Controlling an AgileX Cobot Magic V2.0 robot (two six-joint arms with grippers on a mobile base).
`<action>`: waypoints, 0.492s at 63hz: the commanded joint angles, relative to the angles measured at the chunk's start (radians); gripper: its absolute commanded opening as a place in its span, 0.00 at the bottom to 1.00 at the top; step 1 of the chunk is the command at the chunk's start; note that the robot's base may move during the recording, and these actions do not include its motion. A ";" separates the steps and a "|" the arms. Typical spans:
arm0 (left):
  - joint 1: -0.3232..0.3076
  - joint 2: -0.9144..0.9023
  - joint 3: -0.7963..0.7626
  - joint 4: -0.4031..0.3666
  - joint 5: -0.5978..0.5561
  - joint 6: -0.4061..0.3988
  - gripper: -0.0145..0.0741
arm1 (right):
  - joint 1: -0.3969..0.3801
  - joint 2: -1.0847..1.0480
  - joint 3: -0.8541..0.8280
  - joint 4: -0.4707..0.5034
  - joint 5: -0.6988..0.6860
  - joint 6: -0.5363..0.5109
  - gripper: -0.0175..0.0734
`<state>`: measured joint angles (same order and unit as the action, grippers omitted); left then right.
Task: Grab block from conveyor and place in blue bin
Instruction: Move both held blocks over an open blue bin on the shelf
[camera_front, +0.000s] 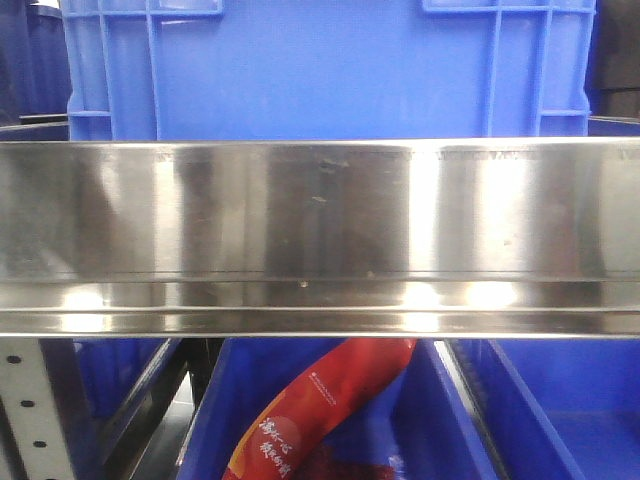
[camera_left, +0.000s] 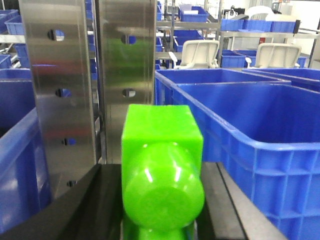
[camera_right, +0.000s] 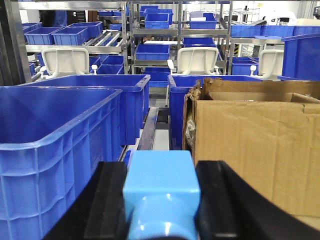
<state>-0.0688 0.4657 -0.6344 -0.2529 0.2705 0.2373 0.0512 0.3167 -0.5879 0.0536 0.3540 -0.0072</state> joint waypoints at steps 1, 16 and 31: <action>-0.004 -0.003 -0.001 -0.004 -0.062 0.002 0.04 | 0.001 -0.001 -0.011 -0.003 -0.024 -0.002 0.01; -0.004 -0.003 -0.009 -0.006 -0.192 0.002 0.04 | 0.003 0.032 -0.052 0.047 -0.068 -0.002 0.01; -0.007 0.101 -0.138 -0.008 -0.077 0.002 0.04 | 0.003 0.210 -0.167 0.047 -0.114 -0.002 0.01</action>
<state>-0.0688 0.5178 -0.7187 -0.2529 0.1743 0.2373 0.0529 0.4521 -0.7141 0.0970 0.2869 -0.0072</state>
